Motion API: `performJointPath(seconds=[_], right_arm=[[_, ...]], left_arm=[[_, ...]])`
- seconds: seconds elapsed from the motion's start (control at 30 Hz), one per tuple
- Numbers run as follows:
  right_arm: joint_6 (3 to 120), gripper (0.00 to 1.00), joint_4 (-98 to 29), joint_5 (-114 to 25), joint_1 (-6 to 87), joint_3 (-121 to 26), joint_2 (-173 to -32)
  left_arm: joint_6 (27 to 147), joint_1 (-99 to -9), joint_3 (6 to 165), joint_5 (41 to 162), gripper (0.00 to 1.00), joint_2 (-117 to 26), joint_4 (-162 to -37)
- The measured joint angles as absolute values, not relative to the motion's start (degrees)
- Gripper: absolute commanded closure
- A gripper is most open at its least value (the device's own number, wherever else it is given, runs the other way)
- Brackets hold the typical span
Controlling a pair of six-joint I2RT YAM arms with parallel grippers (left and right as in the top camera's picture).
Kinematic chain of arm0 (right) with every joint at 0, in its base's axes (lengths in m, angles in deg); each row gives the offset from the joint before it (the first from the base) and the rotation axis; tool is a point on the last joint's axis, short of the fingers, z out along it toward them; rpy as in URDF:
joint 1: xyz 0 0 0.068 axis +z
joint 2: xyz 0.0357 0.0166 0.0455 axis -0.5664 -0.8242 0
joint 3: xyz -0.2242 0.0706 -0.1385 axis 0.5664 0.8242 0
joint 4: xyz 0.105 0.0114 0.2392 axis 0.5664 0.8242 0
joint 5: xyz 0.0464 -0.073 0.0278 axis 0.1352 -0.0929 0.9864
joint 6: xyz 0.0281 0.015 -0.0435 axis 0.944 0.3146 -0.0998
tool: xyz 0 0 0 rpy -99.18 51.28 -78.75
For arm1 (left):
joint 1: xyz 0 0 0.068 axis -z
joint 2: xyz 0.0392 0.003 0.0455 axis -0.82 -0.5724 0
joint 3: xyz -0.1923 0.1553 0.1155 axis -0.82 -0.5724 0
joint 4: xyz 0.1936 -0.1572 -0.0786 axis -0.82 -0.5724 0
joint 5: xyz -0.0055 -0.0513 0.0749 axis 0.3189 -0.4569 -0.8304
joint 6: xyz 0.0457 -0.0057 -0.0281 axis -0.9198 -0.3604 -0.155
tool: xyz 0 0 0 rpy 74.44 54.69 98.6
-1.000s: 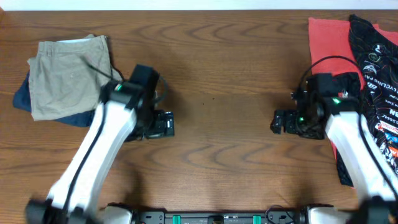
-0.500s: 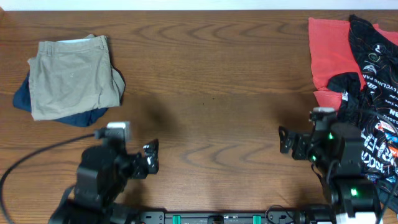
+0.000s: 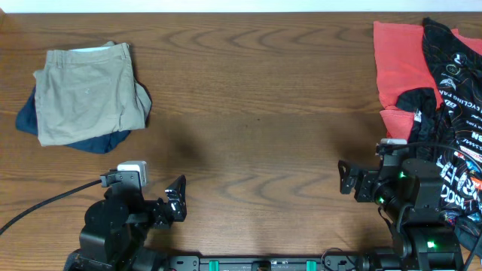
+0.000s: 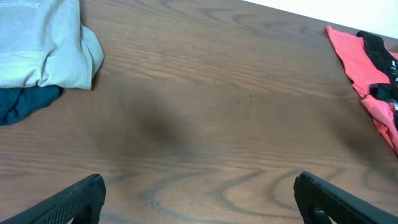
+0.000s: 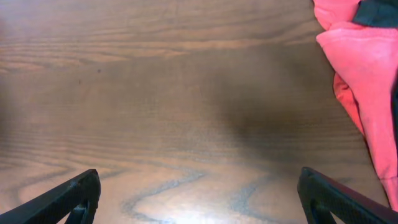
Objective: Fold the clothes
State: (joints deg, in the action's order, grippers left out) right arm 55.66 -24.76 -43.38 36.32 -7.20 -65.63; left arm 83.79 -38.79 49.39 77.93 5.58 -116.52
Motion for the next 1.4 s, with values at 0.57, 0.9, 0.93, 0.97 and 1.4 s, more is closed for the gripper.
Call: performJointPath(seconds=[0.57,0.9,0.93,0.97,1.4], right_arm=[[55.7,0.01,-24.2,-43.4,36.3,-7.2,-64.9],[51.1,0.01,-28.4,-44.3,37.0,-3.9,-52.4],[50.3,0.01,-30.6,-44.4,37.3,-2.3,-50.0],[49.9,0.01,-32.3,-44.4,37.5,-1.0,-48.3],[47.9,0.01,-63.1,-43.5,40.1,21.9,-32.5]], left_arm=[[83.8,-38.8,49.4,77.9,0.02,5.6,-116.5],[83.8,-38.8,49.4,77.9,0.02,5.6,-116.5],[83.8,-38.8,49.4,77.9,0.02,5.6,-116.5],[83.8,-38.8,49.4,77.9,0.02,5.6,-116.5],[83.8,-38.8,49.3,77.9,0.02,5.6,-116.5]])
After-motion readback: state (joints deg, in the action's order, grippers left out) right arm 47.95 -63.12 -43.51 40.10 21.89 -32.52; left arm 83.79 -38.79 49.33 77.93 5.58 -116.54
